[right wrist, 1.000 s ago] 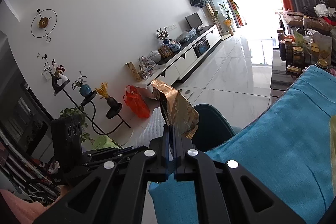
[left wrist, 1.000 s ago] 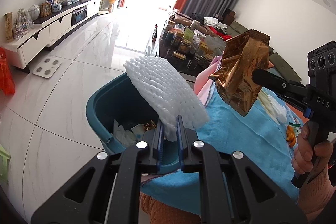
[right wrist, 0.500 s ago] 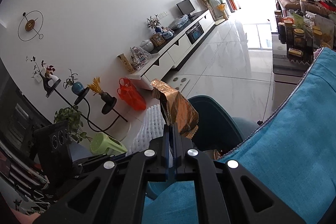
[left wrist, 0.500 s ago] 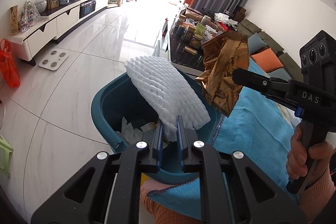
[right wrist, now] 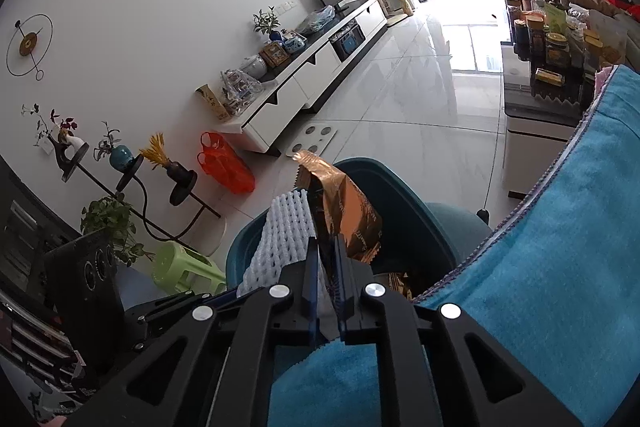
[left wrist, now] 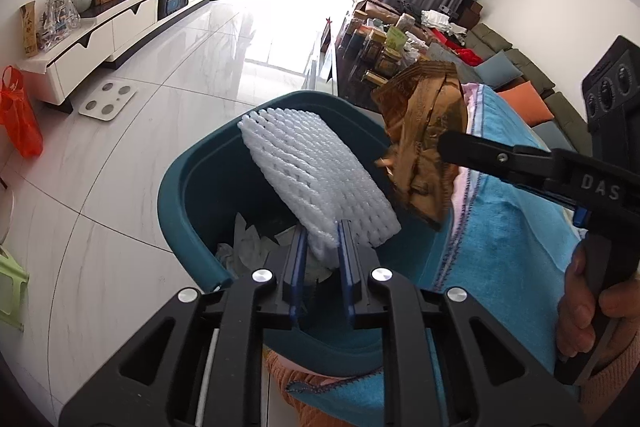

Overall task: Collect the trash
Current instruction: 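Open both tools to drop the foam net and foil bag into the bin, then move both tools back over the table toward another foam net and green wrapper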

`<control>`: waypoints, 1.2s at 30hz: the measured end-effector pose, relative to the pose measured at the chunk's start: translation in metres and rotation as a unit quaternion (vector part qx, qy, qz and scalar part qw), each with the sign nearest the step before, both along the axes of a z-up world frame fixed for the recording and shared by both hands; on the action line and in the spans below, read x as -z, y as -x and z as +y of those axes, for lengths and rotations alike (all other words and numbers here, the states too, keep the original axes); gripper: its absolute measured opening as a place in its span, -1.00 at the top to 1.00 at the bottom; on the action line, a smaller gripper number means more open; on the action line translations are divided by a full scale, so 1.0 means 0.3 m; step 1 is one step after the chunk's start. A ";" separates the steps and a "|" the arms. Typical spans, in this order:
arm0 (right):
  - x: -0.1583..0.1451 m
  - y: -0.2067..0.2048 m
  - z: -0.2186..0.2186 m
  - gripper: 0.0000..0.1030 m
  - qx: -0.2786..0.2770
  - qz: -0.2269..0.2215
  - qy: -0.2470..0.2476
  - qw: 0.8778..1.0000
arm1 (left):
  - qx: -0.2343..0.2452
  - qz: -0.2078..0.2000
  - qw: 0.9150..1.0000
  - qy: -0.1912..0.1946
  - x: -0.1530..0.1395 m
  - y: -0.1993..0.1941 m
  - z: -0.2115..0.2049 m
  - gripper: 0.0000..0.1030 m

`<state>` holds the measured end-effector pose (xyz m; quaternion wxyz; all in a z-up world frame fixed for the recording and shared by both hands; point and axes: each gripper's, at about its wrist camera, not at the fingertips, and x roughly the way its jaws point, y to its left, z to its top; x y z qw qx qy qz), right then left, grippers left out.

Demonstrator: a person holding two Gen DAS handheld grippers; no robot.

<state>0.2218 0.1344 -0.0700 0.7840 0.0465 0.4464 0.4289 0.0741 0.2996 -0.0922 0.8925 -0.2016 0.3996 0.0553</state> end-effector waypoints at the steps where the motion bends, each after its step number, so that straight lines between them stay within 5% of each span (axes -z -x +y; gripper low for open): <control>1: 0.001 0.000 0.001 0.75 0.001 0.001 0.002 1.000 | -0.001 0.002 1.000 0.000 0.007 -0.005 0.000 0.61; 9: -0.009 0.002 -0.023 0.68 0.003 -0.001 -0.002 1.000 | -0.008 0.015 1.000 0.002 0.048 -0.021 -0.008 0.31; 15: -0.035 0.029 -0.066 0.65 -0.001 -0.013 -0.003 1.000 | -0.008 0.016 1.000 0.004 0.053 -0.020 0.008 0.27; 21: -0.086 0.083 -0.143 0.62 -0.011 -0.034 -0.013 0.999 | 0.001 -0.018 1.000 -0.013 -0.019 0.017 -0.025 0.20; 30: -0.135 0.164 -0.363 0.48 0.010 -0.066 -0.023 0.998 | 0.081 -0.098 0.991 -0.040 -0.185 0.077 -0.210 -0.07; 36: -0.143 0.198 -0.573 0.48 0.057 -0.081 -0.013 0.995 | 0.151 -0.109 0.982 -0.044 -0.204 0.048 -0.394 -0.14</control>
